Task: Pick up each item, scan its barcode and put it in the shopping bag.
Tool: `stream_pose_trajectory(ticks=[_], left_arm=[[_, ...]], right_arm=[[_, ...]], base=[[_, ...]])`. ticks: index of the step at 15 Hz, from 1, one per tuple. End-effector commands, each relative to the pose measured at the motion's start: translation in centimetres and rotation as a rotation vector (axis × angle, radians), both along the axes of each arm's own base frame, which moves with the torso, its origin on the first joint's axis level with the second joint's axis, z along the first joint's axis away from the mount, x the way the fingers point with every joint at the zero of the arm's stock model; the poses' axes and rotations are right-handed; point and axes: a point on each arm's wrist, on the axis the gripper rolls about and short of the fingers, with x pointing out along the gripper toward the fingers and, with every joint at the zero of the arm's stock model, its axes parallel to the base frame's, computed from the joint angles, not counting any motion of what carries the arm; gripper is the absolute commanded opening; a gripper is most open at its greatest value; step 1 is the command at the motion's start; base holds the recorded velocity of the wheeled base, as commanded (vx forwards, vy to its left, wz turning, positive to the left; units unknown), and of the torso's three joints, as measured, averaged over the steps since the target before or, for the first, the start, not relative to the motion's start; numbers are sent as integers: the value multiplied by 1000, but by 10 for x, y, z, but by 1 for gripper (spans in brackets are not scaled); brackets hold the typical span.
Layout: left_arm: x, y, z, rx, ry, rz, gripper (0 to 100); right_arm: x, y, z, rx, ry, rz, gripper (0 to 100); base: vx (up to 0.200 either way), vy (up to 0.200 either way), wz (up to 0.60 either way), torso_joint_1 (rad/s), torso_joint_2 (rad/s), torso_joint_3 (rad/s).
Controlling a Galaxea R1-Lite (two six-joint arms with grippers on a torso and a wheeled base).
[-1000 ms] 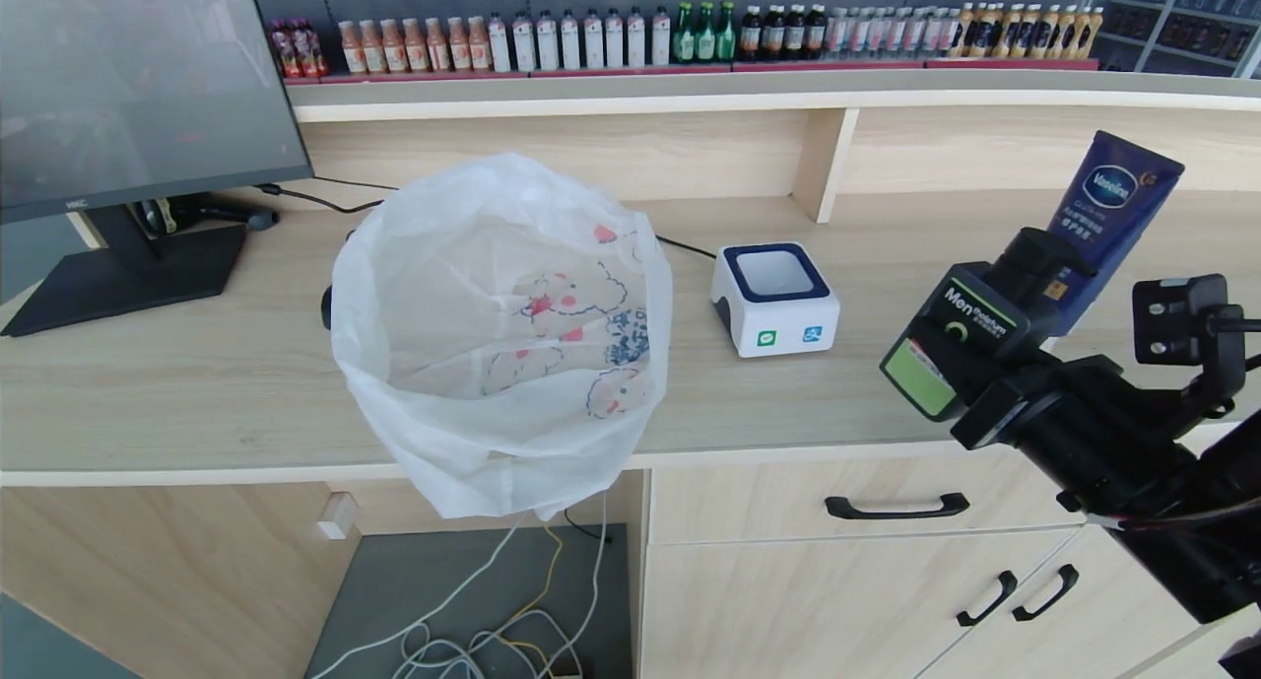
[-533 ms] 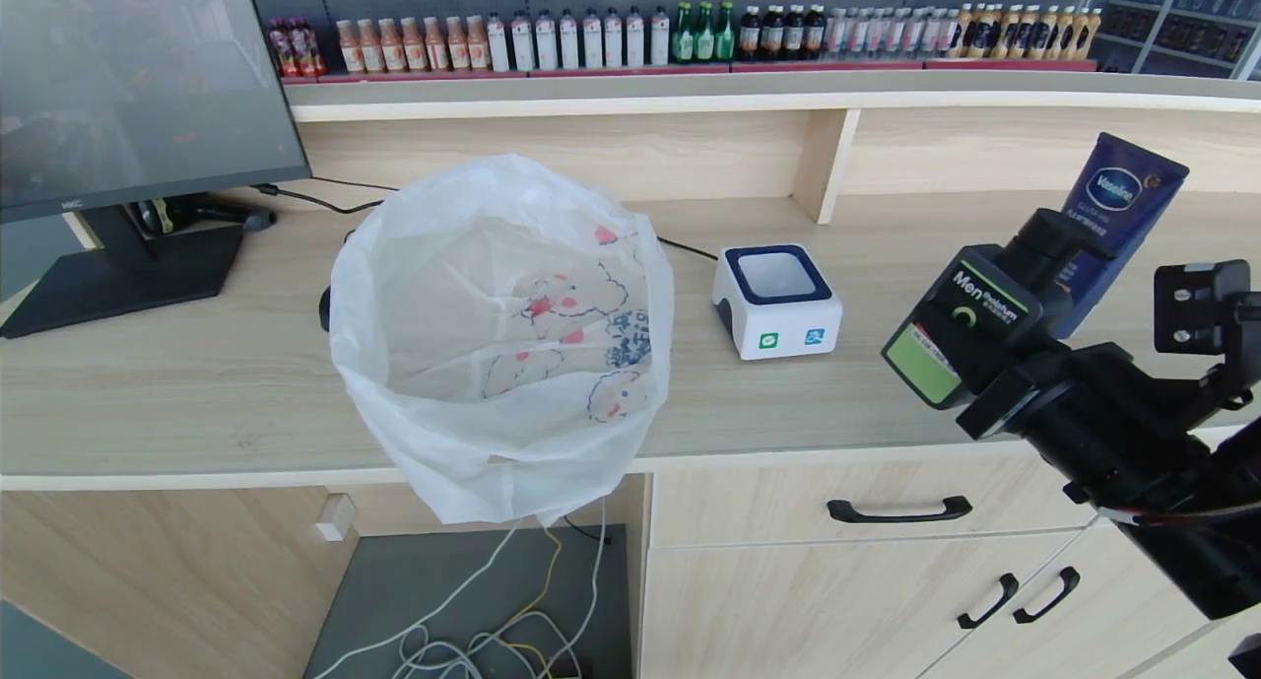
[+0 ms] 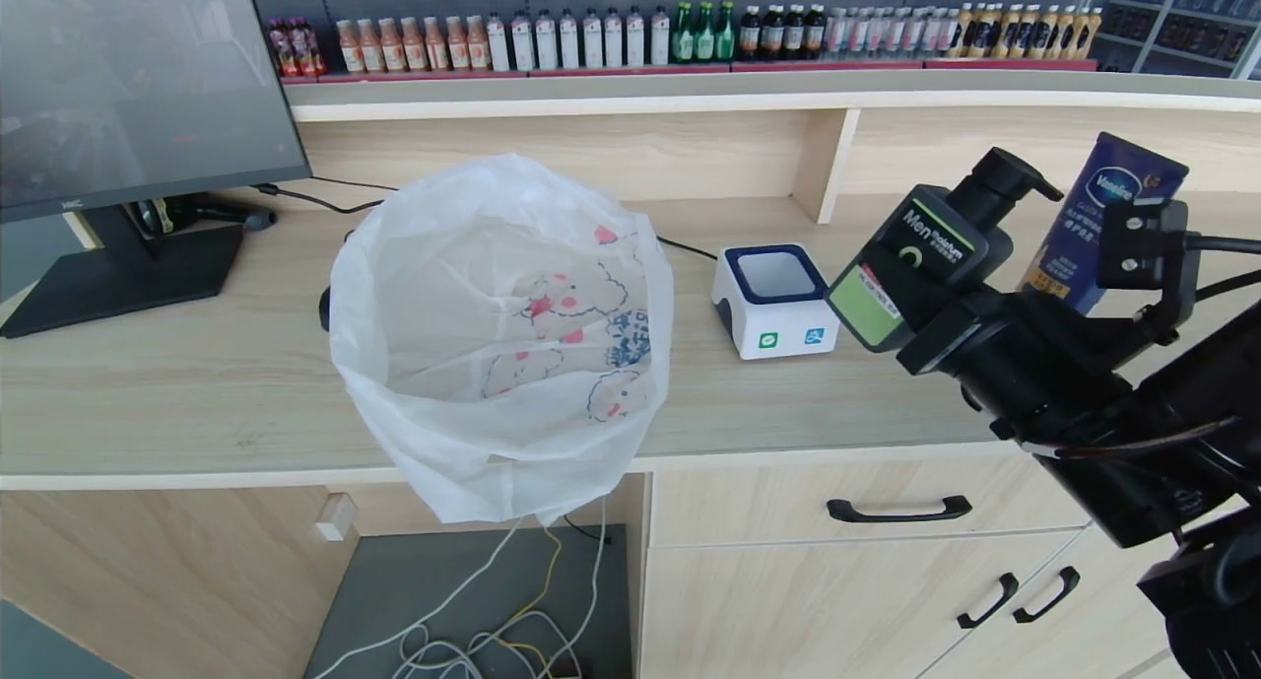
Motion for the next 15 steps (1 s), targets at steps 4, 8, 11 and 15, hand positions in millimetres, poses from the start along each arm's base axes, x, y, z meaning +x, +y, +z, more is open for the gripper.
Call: stream_pose_trajectory(ticks=[4,8,11,15], left_arm=[[0,0,0,0,0,0,100],[0,0,0,-1,0,0,100],[0,0,0,0,0,0,100],[0,0,0,-1,0,0,100]], right_arm=[[32,28,30,77,-55,60,0],[57,51,49,150,-47,109,0],[61,52,48,209,10,140,0],[71,59,40,337,100,179,0]], base=[[0,0,0,0,0,0],[0,0,0,0,0,0],[0,0,0,0,0,0],[0,0,0,0,0,0]])
